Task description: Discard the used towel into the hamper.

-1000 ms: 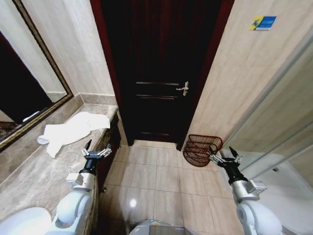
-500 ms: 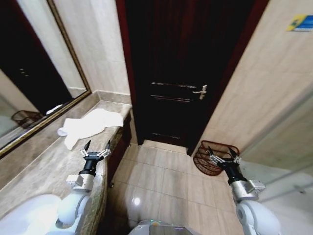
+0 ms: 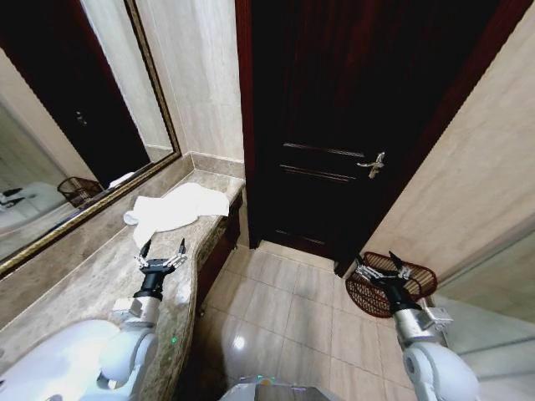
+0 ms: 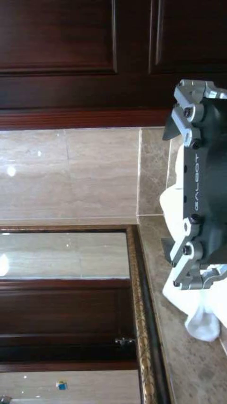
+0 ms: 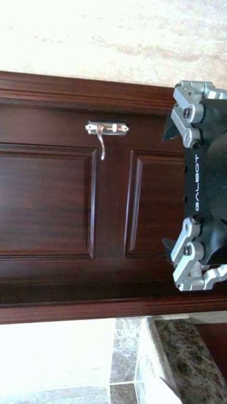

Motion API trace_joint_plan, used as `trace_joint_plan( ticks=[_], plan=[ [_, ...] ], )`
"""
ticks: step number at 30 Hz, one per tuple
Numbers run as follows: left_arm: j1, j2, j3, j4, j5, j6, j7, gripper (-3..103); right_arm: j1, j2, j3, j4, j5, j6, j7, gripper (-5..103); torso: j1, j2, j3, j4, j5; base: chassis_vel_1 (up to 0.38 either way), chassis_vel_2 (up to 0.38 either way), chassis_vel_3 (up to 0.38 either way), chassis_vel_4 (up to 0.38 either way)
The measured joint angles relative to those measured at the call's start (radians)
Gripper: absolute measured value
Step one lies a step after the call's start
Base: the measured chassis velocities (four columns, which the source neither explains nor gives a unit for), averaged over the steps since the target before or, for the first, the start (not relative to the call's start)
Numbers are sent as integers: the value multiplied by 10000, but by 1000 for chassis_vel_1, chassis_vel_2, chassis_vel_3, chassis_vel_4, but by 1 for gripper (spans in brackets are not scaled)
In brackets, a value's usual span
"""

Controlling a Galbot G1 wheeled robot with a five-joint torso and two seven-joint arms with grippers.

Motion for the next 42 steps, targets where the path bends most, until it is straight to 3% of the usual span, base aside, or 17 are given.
trace_joint_plan(
  ticks=[8,15,29,42],
  plan=[
    [-71,-54,16,-16,18,23,-36,100,-35,2,-4,-40,-19,181,-222,100,90,183,98,-1,-2,-120,131,126,-136],
    [-24,-68,10,8,26,-70,-40,100,-81,7,-29,-13,-29,211,-351,100,319,680,365,1,-1,-92,98,78,-87],
    [77,-187,35,31,-16,-68,-124,100,-3,-34,-73,-52,-92,118,-728,100,584,1249,666,3,-1,-3,4,4,-2],
    [52,-230,69,131,7,-279,-219,100,-22,-56,-49,-79,-93,117,-756,100,708,1507,808,3,0,13,63,63,14]
  ],
)
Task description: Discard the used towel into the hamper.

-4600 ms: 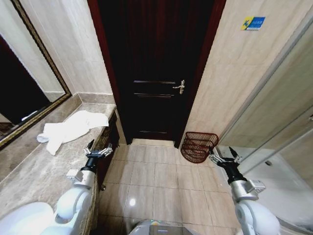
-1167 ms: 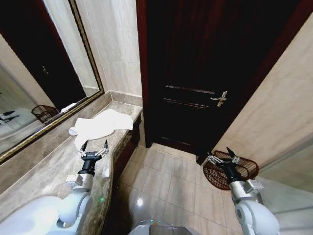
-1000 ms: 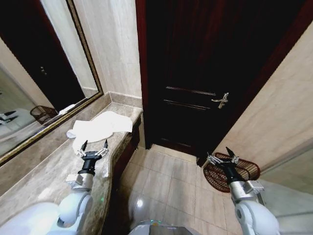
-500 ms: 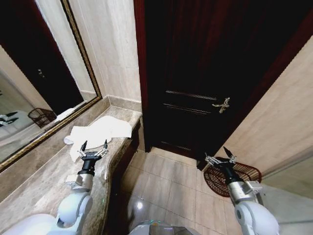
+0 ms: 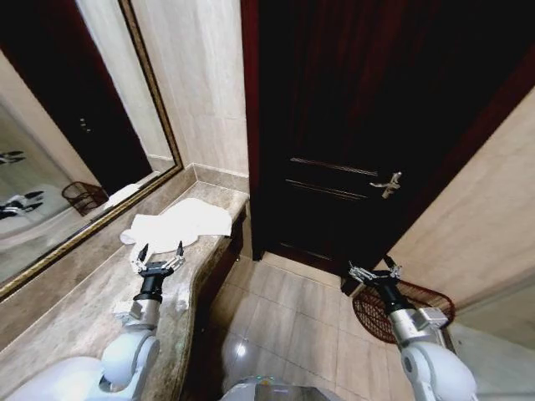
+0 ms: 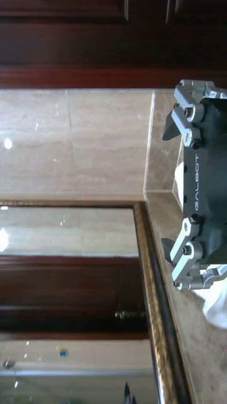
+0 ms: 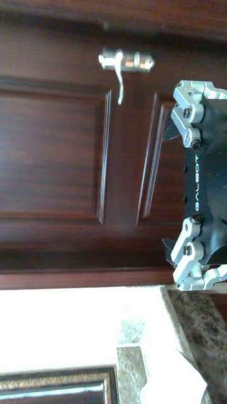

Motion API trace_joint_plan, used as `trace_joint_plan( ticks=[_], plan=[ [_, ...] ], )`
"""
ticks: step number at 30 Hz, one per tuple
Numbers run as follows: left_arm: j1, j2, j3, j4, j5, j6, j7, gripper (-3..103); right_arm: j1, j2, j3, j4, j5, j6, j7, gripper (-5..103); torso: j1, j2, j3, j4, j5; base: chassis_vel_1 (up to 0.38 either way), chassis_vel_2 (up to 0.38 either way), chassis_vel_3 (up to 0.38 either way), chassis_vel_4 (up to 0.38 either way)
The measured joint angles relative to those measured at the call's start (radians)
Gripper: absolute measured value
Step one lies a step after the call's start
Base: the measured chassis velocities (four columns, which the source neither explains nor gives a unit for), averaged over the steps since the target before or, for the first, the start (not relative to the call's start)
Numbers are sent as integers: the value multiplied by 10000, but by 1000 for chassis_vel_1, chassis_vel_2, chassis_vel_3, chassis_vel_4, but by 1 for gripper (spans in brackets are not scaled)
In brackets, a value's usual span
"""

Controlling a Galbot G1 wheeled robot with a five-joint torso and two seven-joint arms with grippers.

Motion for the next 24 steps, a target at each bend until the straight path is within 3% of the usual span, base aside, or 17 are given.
trace_joint_plan(
  ticks=[12,24],
  plan=[
    [-63,-27,49,142,169,-280,-146,100,-5,27,-3,-145,14,66,-90,100,3,30,10,-1,0,-28,98,87,-37],
    [-176,-75,116,195,124,-326,-308,100,-15,71,-23,-207,62,389,-277,100,2,-15,-3,-1,-3,-189,184,196,-189]
  ],
)
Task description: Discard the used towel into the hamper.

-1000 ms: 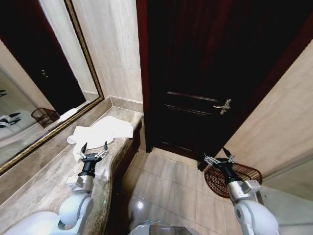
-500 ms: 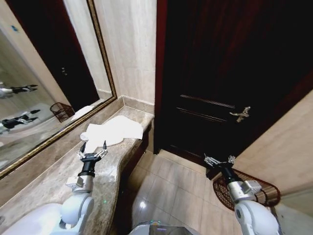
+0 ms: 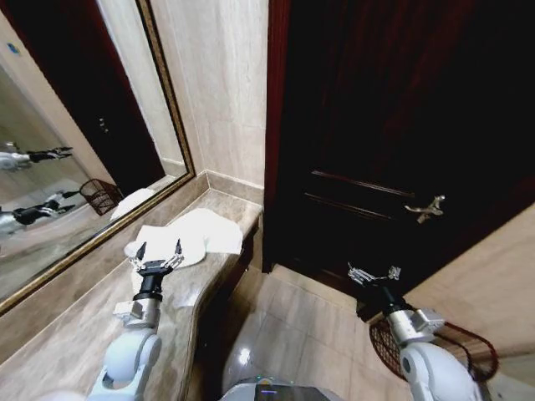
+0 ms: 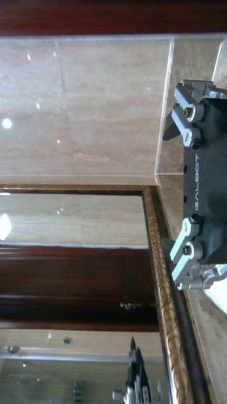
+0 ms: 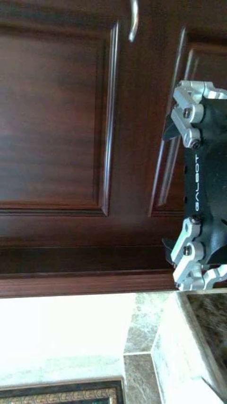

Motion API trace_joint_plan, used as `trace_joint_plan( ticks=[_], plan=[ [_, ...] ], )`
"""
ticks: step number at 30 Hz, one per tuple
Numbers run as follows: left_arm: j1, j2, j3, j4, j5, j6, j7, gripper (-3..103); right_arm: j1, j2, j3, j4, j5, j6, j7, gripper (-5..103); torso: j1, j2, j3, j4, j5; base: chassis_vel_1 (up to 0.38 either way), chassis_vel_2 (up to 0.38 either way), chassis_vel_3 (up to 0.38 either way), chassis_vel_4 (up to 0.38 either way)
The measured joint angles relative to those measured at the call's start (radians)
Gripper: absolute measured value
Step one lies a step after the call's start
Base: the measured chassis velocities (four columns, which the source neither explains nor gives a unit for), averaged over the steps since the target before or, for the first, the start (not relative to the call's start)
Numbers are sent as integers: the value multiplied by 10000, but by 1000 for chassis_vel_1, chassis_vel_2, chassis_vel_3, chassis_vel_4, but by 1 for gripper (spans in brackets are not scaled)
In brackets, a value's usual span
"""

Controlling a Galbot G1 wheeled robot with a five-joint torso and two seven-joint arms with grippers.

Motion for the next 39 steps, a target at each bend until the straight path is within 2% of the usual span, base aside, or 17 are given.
trace_joint_plan(
  ticks=[3,9,12,16,18,19,22,23,24,25,26,28,29,30,31,33,39],
  plan=[
    [16,-19,31,0,19,64,-126,100,-59,-4,0,-2,7,35,-37,100,0,-5,-2,5,6,-153,196,172,-94],
    [91,-54,66,-75,112,356,-224,100,-104,30,8,-85,-25,113,-38,100,-23,-8,-13,-6,1,-47,42,0,-4],
    [49,-54,67,37,194,213,-374,100,-105,31,1,-91,-30,115,-32,100,-33,-8,-17,4,3,51,-6,-27,34],
    [-37,-84,83,146,370,112,-718,100,-102,23,-5,-96,-32,115,1,100,-35,-11,-18,4,1,75,-21,-6,61],
    [-49,-108,165,-33,375,837,-1247,100,-101,18,-17,-100,-36,114,18,100,-33,-15,-18,2,2,0,0,0,0],
    [-49,-108,165,-33,375,837,-1247,100,-101,18,-17,-100,-36,114,18,100,-33,-15,-18,2,2,0,0,0,0],
    [-296,26,338,-693,-420,3015,-1872,100,-78,9,-78,-124,-71,108,31,100,-24,-23,-17,3,2,0,0,0,0],
    [-296,26,338,-693,-420,3015,-1872,100,-78,9,-78,-124,-71,108,31,100,-24,-23,-17,3,2,0,0,0,0],
    [-802,218,464,-1159,-1066,4678,-2220,100,-31,7,-113,-158,-93,93,36,100,-24,-23,-18,1,4,0,0,0,0],
    [-1203,401,630,-1367,-1447,5740,-2500,100,11,7,-138,-206,-109,82,40,100,-25,-23,-18,-2,3,0,0,0,0],
    [-1203,401,630,-1367,-1447,5740,-2500,100,11,7,-138,-206,-109,82,40,100,-25,-23,-18,-2,3,0,0,0,0],
    [-1873,765,928,-1539,-2271,7211,-3049,100,86,-9,-212,-293,-145,67,41,100,-25,-24,-19,0,4,0,0,0,0],
    [-2175,938,1091,-1538,-2746,7726,-3366,100,97,-11,-232,-321,-162,62,40,100,-26,-24,-20,-1,4,0,0,0,0],
    [-2454,1080,1238,-1448,-3222,8078,-3734,100,97,-9,-245,-342,-179,58,38,100,-26,-25,-20,-2,3,0,0,0,0],
    [-2454,1080,1238,-1448,-3222,8078,-3734,100,97,-9,-245,-342,-179,58,38,100,-26,-25,-20,-2,3,0,0,0,0],
    [-2923,1295,1481,-1007,-3967,8439,-4397,100,91,11,-260,-378,-217,55,28,100,-26,-26,-20,-1,2,0,0,0,0],
    [-3697,1527,2002,238,-4802,8551,-5301,100,93,35,-264,-411,-314,-1,24,100,-29,-29,-22,0,1,0,0,0,0]
  ],
)
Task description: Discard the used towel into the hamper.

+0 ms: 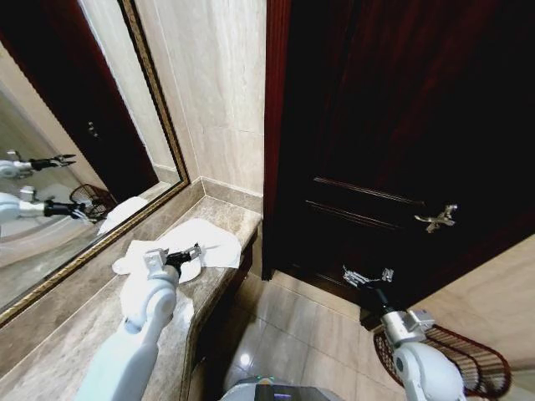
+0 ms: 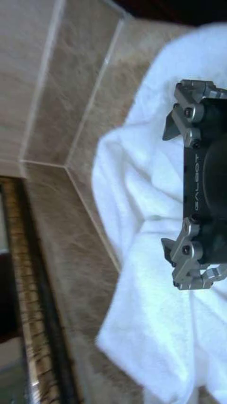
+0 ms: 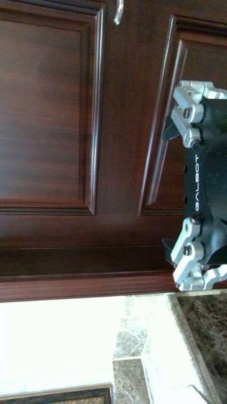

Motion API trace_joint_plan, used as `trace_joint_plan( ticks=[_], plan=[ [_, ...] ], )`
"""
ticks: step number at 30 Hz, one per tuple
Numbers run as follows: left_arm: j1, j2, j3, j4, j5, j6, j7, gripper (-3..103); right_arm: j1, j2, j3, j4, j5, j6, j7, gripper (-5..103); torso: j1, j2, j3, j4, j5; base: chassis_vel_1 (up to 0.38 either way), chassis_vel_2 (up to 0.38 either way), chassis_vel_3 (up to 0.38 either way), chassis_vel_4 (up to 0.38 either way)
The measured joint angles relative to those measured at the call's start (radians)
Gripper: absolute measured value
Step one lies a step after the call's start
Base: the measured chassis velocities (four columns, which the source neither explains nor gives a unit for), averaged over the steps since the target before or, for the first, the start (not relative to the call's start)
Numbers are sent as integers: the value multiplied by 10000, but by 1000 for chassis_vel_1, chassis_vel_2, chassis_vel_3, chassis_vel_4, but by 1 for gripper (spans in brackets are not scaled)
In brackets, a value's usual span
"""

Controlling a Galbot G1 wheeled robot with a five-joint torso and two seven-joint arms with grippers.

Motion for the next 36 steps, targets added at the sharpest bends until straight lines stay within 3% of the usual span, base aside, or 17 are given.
trace_joint_plan(
  ticks=[2,17,21,22,24,31,32,36],
  plan=[
    [-133,-14,74,180,-12,-25,-79,103,0,23,0,2,-13,-19,2,100,0,0,0,1,0,0,0,0,0],
    [-1101,221,359,1852,-131,-336,-33,94,70,-146,57,-38,-52,-150,141,100,-3,-3,-2,0,1,0,0,0,0],
    [-1198,173,491,2266,136,-654,34,84,84,-112,23,-11,-66,-163,156,100,-3,-3,-3,0,1,0,0,0,0],
    [-1162,150,503,2341,326,-765,94,73,76,-110,22,20,-70,-164,162,100,-3,-3,-3,-1,2,0,0,0,0],
    [-1122,138,501,2350,392,-814,124,73,69,-111,24,57,-70,-174,170,100,-3,-3,-3,0,2,0,0,0,0],
    [-973,-20,327,2409,469,-950,240,40,115,-224,29,55,-18,-198,217,100,-3,-3,-4,0,6,0,0,0,0],
    [-973,-20,327,2409,469,-950,240,40,115,-224,29,55,-18,-198,217,100,-3,-3,-4,0,6,0,0,0,0],
    [-935,-138,327,2370,475,-1263,390,24,28,-237,62,55,-26,-143,230,100,-3,-3,-4,1,3,0,0,0,0]
  ],
)
